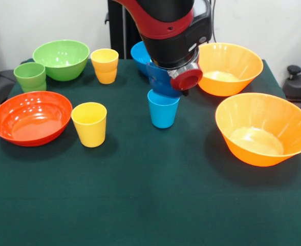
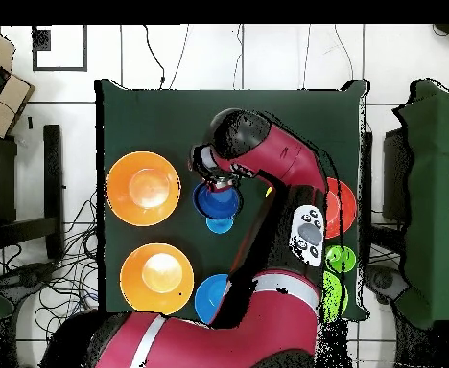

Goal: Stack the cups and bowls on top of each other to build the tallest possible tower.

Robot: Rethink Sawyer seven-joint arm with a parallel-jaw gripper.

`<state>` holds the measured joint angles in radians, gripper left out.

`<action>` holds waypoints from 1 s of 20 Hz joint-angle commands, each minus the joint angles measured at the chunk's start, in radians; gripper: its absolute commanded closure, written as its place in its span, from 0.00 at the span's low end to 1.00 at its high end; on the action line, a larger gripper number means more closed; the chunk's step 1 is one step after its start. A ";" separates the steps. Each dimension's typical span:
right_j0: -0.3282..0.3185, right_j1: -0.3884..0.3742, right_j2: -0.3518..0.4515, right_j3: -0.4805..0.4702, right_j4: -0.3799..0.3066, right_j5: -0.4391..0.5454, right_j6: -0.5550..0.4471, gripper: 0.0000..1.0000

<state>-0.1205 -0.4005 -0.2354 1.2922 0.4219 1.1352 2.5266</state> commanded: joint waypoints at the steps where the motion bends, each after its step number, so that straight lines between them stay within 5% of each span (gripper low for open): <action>1: -0.017 0.025 0.078 0.063 -0.033 -0.110 0.027 1.00; 20: -0.036 0.019 0.091 0.105 -0.036 -0.146 0.000 1.00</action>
<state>-0.1307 -0.4011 -0.2354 1.3123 0.4194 1.0601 2.5266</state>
